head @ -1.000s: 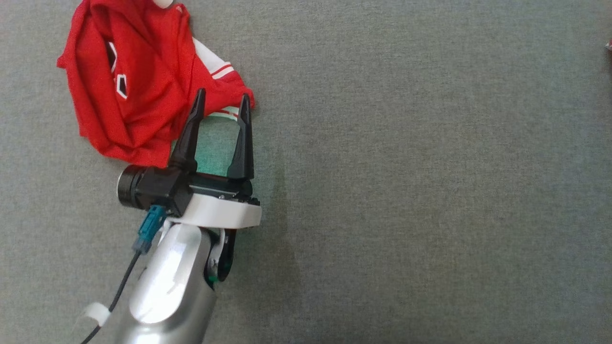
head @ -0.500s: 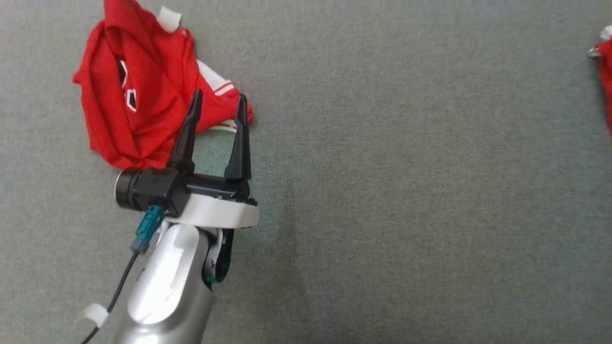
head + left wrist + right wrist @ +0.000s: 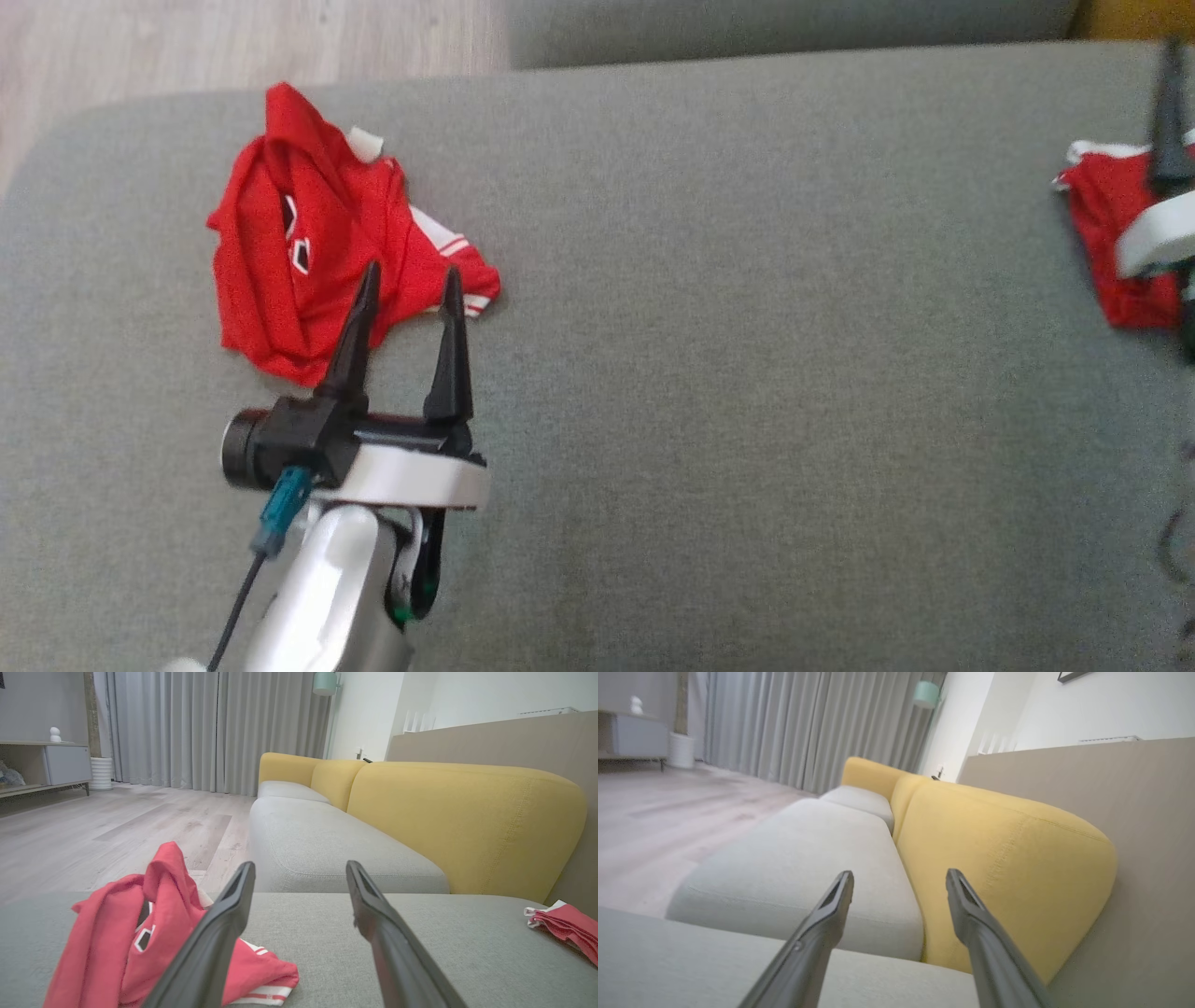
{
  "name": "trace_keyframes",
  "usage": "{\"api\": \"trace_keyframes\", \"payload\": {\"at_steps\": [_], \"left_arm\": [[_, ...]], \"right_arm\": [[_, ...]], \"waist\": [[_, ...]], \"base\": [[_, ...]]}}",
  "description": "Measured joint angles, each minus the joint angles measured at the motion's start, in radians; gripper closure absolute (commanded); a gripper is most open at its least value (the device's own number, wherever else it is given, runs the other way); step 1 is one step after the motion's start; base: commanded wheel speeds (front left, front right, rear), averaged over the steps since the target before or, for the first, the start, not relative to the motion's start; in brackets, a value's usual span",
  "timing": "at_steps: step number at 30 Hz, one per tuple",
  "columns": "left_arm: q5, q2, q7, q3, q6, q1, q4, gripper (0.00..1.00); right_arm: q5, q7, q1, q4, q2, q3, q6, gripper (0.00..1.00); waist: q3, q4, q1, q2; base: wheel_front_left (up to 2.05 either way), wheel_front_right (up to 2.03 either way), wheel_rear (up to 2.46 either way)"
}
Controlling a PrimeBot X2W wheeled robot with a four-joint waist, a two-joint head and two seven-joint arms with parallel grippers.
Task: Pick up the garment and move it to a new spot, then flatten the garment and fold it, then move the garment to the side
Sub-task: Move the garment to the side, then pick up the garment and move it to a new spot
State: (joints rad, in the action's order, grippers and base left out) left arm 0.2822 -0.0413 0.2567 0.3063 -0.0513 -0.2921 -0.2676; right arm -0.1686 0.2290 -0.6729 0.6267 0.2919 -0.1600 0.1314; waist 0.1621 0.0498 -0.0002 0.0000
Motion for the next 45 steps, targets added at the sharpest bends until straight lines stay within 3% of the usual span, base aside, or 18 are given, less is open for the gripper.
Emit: {"api": "trace_keyframes", "payload": {"at_steps": [7,11,23,45], "left_arm": [[0.0,-0.001,0.0,-0.022,0.009,0.06,0.0,0.0],[0.0,-0.001,0.0,-0.028,0.009,0.079,0.0,0.0],[0.001,-0.002,0.0,-0.029,0.008,0.133,-0.008,0.0],[0.006,-0.002,0.0,-0.038,0.007,0.134,-0.016,0.0]], "right_arm": [[0.101,-0.025,0.174,-0.176,-0.174,0.032,0.0,0.0],[0.149,-0.023,0.285,-0.201,-0.222,0.035,0.0,0.0],[0.263,0.019,0.51,-0.21,-0.244,0.065,0.0,0.0],[0.281,0.022,0.522,-0.28,-0.244,0.108,0.0,0.0]], "waist": [[-0.063,0.003,0.0,0.0],[-0.077,0.006,0.0001,0.0],[-0.099,0.009,0.0002,0.0],[-0.088,0.022,0.0003,0.0]], "base": [[0.0,0.0,0.0],[0.0,0.0,0.0],[0.0,0.0,0.0],[0.0,0.0,0.0]]}}
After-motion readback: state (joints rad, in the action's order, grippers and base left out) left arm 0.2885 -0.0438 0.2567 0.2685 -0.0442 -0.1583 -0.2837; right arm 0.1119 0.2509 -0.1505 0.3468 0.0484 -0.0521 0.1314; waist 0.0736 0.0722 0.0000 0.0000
